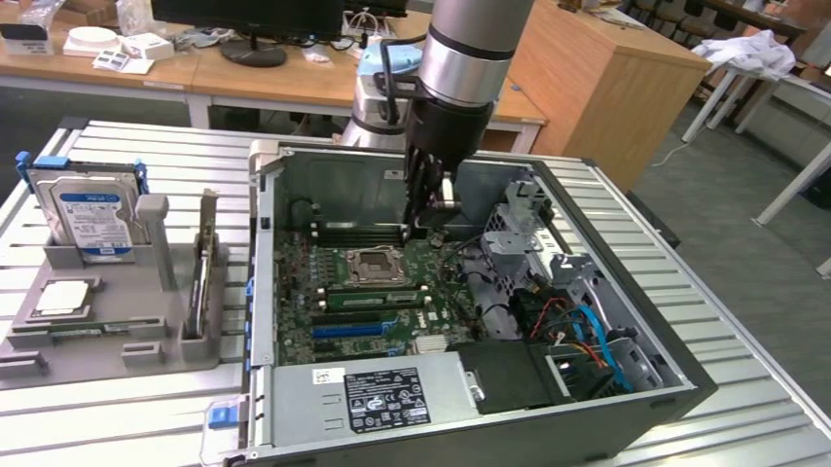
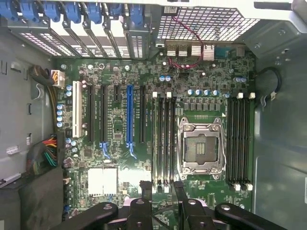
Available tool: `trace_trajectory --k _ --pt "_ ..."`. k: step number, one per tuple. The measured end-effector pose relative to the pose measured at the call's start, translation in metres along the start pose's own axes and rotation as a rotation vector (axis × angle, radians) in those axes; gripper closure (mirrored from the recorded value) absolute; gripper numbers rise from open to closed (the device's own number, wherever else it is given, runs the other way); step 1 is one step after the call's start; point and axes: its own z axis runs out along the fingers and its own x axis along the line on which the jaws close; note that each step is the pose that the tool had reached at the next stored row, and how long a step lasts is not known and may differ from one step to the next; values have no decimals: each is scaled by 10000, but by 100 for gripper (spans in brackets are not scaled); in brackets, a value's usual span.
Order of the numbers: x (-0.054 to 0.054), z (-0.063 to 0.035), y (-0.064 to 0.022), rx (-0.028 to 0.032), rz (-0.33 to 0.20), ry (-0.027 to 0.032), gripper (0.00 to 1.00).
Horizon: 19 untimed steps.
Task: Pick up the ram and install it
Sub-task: 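Insert the ram into the slot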
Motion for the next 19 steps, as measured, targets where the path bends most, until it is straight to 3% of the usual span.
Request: trace_trajectory --k 19 --pt "-5 -116 -1 0 0 -1 69"
